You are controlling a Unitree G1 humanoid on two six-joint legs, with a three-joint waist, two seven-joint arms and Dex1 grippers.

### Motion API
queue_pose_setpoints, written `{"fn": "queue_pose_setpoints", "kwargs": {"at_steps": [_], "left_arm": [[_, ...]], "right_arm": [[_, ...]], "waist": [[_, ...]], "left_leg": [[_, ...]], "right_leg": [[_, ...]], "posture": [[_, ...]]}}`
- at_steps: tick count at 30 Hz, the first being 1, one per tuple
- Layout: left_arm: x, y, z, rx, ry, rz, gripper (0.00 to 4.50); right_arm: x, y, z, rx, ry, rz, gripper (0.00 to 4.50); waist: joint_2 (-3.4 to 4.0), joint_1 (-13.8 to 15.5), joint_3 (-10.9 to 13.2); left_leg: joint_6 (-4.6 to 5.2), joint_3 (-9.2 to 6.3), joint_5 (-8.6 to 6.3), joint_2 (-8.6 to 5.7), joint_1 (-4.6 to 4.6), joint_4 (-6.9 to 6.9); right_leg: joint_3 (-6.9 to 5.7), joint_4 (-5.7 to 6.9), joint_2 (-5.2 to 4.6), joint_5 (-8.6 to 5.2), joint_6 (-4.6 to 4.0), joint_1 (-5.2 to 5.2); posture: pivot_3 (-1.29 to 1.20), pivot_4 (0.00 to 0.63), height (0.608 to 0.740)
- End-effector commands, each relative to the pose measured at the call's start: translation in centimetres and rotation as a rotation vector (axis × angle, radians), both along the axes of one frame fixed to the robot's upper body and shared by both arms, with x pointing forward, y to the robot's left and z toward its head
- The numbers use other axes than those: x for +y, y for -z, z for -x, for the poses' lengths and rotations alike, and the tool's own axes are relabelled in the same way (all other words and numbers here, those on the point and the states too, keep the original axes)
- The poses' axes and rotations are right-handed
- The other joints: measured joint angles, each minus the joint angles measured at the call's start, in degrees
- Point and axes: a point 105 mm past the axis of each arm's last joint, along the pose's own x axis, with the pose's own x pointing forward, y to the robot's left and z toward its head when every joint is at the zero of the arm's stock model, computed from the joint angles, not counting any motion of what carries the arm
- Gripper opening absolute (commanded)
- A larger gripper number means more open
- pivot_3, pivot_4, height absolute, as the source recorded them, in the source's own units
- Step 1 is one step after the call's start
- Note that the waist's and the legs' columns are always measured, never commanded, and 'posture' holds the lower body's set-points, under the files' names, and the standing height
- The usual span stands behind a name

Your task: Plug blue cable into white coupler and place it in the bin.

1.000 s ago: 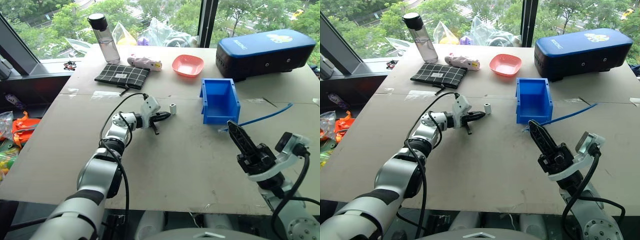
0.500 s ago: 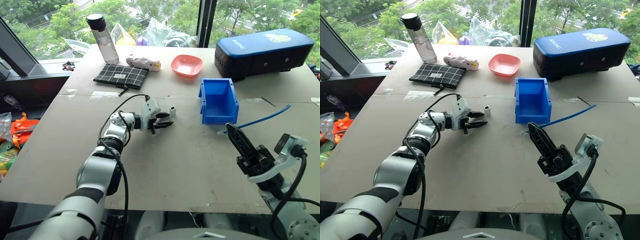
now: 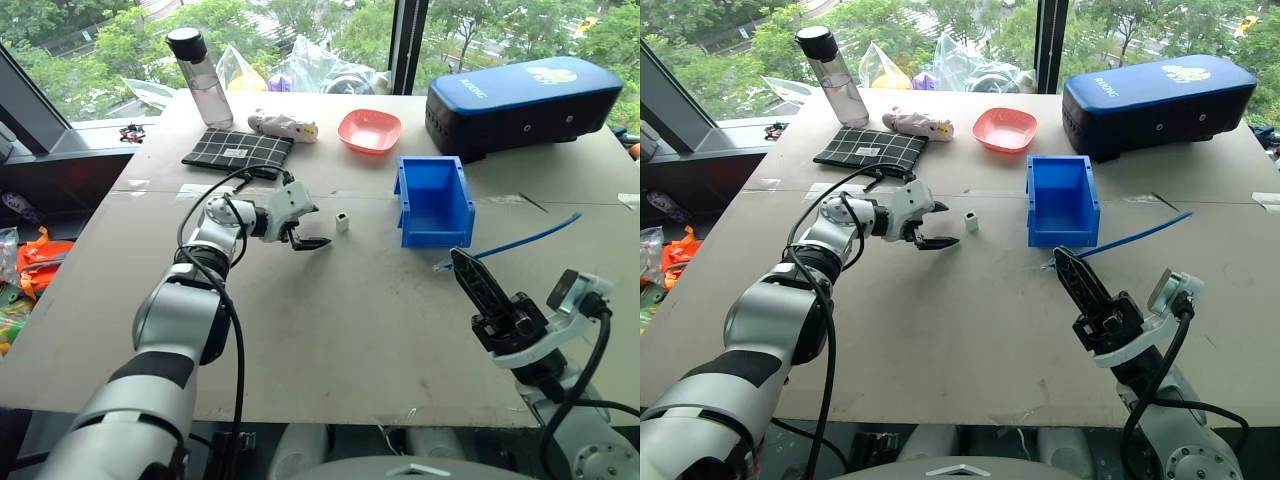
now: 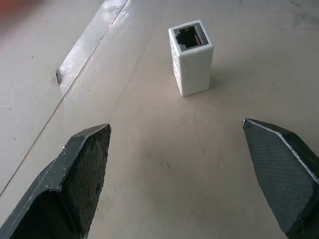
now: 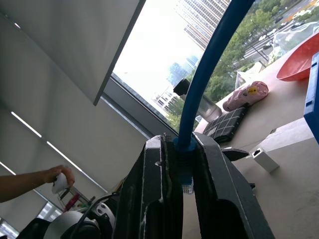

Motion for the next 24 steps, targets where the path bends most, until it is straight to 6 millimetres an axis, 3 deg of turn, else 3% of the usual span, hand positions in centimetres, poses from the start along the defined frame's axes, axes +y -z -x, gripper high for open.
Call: {"fn": "queue_pose_setpoints", "kwargs": {"at_steps": [1,6,24], "left_arm": [[-0.8,-1.5,-0.8,-0.053,-0.002,-0.019,4.29],[-2.0,-2.0,-1.2,-0.034,-0.014,0.036,4.29],[-3.4,0.3,-1.6,0.041,-0.166,0.202,4.29]], "right_arm": [[0.2,-1.4,0.8,-0.056,0.011,-0.005,0.0],[0.2,-1.3,1.1,-0.05,0.034,-0.001,0.0],[0.3,-1.2,1.0,-0.058,0.046,0.004,0.0]], "waist": [[-0.01,-0.01,0.01],[-0.02,-0.05,0.01],[-0.06,0.04,0.0]], "left_leg": [[0.0,0.0,0.0,0.0,0.0,0.0],[0.0,0.0,0.0,0.0,0.0,0.01],[0.0,-0.02,0.0,0.03,0.0,0.06]], "right_leg": [[0.0,0.0,0.0,0.0,0.0,0.0],[0.0,0.01,0.01,0.0,0.0,0.0],[0.0,0.02,0.04,0.0,0.0,0.01]], "posture": [[0.0,0.15,0.736],[0.0,0.15,0.736],[0.0,0.15,0.736]]}}
